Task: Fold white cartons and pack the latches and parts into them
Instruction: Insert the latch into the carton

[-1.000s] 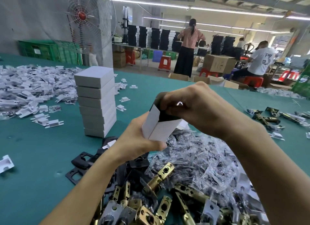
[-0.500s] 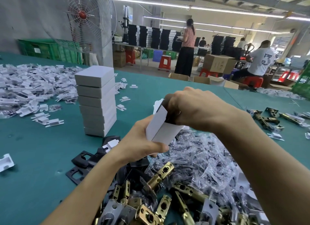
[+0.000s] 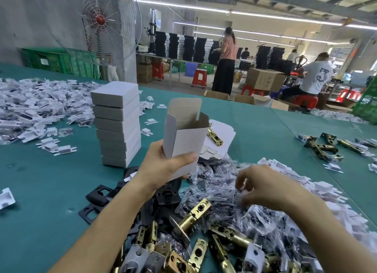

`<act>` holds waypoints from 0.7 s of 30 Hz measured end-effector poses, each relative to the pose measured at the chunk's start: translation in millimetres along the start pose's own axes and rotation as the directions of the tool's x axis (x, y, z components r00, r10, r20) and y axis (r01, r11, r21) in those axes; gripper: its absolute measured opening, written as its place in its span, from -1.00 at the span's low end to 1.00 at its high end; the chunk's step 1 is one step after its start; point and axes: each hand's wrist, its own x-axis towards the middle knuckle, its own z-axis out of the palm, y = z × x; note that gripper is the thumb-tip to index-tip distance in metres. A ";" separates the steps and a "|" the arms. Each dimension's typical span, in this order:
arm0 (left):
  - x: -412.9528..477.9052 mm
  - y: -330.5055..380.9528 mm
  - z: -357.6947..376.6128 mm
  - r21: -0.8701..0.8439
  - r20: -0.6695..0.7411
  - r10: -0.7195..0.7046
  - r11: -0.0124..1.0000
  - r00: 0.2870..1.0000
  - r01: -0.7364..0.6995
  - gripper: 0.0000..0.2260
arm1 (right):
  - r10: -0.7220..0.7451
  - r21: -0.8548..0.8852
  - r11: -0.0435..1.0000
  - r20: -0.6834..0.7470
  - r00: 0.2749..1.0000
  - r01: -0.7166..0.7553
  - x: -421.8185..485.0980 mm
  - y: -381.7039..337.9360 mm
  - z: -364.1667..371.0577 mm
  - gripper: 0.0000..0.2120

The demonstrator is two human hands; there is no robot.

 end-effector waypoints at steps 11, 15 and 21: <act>-0.1 -5.0 -2.2 0.086 0.048 -0.174 0.982 0.984 0.170 -0.73 | -0.122 0.040 0.989 -0.337 0.934 0.144 -11.3 1.2 -18.1 -0.81; -1.8 -6.3 -5.2 0.141 0.141 -0.169 0.979 0.976 0.149 -0.65 | -0.167 0.277 0.873 -0.603 0.780 0.402 -17.5 -16.0 -36.1 -0.87; -5.7 -3.5 -1.1 0.132 0.315 -0.127 0.987 0.940 0.089 -0.74 | -0.213 0.169 0.808 -0.810 0.547 0.565 -9.1 -57.1 -48.5 -0.90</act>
